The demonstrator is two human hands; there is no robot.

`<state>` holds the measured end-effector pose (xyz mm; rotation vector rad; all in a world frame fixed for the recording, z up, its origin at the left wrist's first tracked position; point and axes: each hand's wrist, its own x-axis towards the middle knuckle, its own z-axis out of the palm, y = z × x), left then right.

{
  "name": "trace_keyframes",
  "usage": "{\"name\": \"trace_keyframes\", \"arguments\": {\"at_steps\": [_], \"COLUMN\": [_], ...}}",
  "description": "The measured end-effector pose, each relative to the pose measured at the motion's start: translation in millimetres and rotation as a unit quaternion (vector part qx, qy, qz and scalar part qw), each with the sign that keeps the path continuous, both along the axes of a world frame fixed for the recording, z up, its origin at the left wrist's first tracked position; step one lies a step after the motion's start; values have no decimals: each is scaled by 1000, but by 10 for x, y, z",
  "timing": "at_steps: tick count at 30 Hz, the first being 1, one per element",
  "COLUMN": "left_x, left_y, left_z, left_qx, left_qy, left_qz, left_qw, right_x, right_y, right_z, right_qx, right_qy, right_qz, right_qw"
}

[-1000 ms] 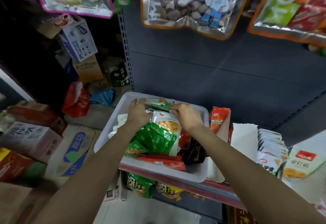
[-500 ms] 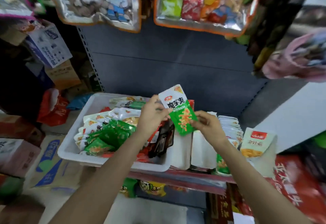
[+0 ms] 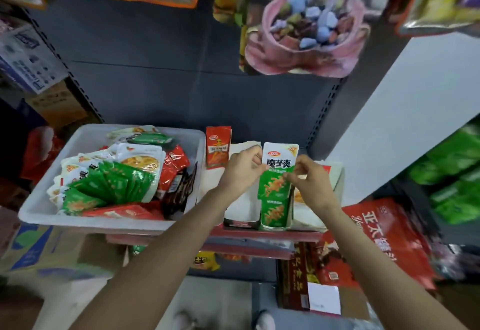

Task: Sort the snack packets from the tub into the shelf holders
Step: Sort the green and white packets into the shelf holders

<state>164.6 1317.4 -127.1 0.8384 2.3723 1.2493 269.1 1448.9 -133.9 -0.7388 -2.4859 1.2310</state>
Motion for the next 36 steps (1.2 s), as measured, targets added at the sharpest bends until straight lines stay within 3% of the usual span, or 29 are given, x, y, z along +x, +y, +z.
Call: {"name": "trace_keyframes", "arguments": {"at_steps": [4, 9, 13, 18, 23, 28, 32, 36], "left_x": [67, 174, 206, 216, 119, -297, -890, -1385], "left_y": [87, 114, 106, 43, -233, -953, -1623, -2149], "left_z": [-1, -147, -201, -320, -209, 53, 159, -18], "left_qx": [-21, -63, -17, -113, -68, -52, -137, -261], "left_qy": [19, 60, 115, 163, 177, 213, 169, 94], "left_qz": [-1, 2, 5, -52, 20, 162, 246, 220], "left_qw": [1000, 996, 993, 979, 982, 962, 944, 935], "right_x": [40, 69, 47, 24, -213, -719, -1254, -1802], "right_y": [77, 151, 147, 113, -190, -763, -1328, -1778], "right_z": [14, -49, -121, -161, -28, 51, 64, 54], "right_qx": [6, 49, 45, 135, 132, 95, 108, 81], "right_qy": [18, -55, -35, -60, -1, 28, 0, -42], "right_qz": [-6, 48, 52, 105, 120, 157, 194, 205], "right_qw": [1000, 996, 997, 983, 984, 983, 975, 975]}}
